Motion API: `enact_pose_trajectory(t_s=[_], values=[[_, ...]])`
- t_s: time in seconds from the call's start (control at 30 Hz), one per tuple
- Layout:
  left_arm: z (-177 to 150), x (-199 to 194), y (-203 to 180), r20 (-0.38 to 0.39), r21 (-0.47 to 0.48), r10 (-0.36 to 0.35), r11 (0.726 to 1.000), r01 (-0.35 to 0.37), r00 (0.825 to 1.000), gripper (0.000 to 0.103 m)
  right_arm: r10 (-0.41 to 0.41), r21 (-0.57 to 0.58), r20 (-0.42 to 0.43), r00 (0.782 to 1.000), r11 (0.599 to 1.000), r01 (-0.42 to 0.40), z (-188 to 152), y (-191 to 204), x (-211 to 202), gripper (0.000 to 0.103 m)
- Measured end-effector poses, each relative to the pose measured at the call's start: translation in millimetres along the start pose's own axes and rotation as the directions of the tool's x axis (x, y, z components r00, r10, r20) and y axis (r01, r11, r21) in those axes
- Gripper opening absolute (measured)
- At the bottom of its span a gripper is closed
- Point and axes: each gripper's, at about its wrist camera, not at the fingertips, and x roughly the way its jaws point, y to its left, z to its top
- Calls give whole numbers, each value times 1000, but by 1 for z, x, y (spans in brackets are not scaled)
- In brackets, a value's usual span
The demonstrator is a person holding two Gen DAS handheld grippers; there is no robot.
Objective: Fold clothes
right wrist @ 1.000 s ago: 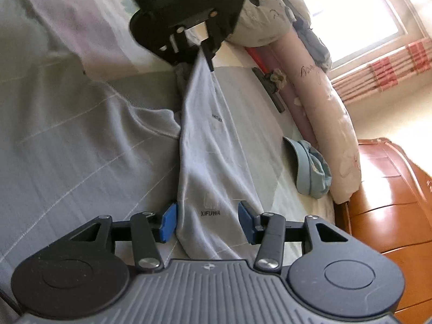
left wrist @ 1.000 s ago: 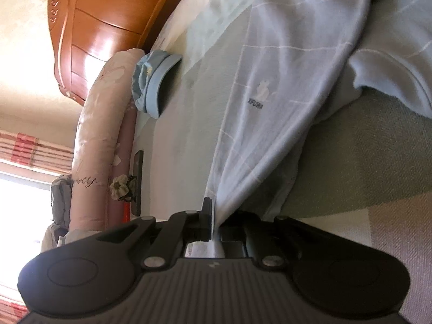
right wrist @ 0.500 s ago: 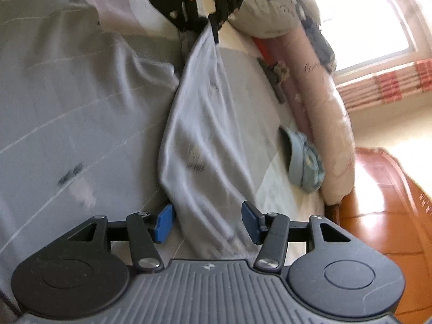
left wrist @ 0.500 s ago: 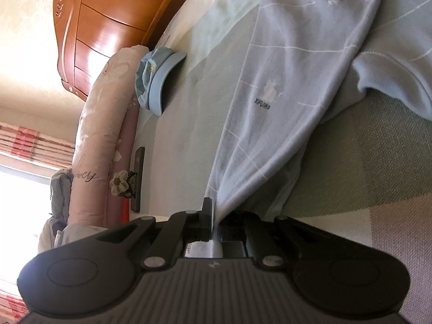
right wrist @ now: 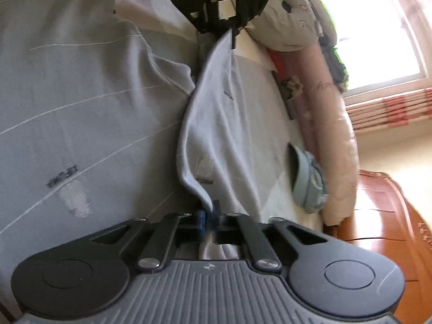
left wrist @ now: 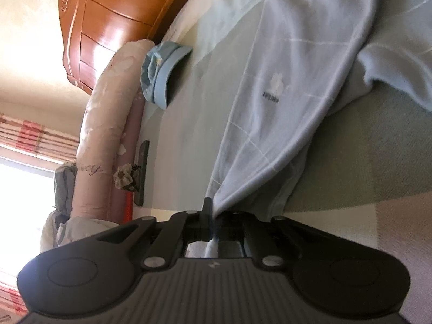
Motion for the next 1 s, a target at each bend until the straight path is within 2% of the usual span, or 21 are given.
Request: enact_pose_trajectory(t_s=[0.33, 0.63, 0.83, 1.0], values=[[2, -52, 23, 64, 30, 51, 998, -53, 997, 0, -41, 96, 59, 997, 995, 36, -20, -53, -39, 4], [15, -123, 32, 121, 12, 8, 1000, -9, 993, 0, -17, 175, 87, 996, 984, 2, -47, -76, -62, 4], [30, -158, 22, 131, -13, -77, 997, 80, 988, 0, 50, 214, 126, 991, 974, -76, -70, -79, -78, 4], [43, -183, 3, 139, -12, -166, 986, 169, 976, 0, 139, 183, 176, 975, 968, -171, -88, -75, -90, 3]])
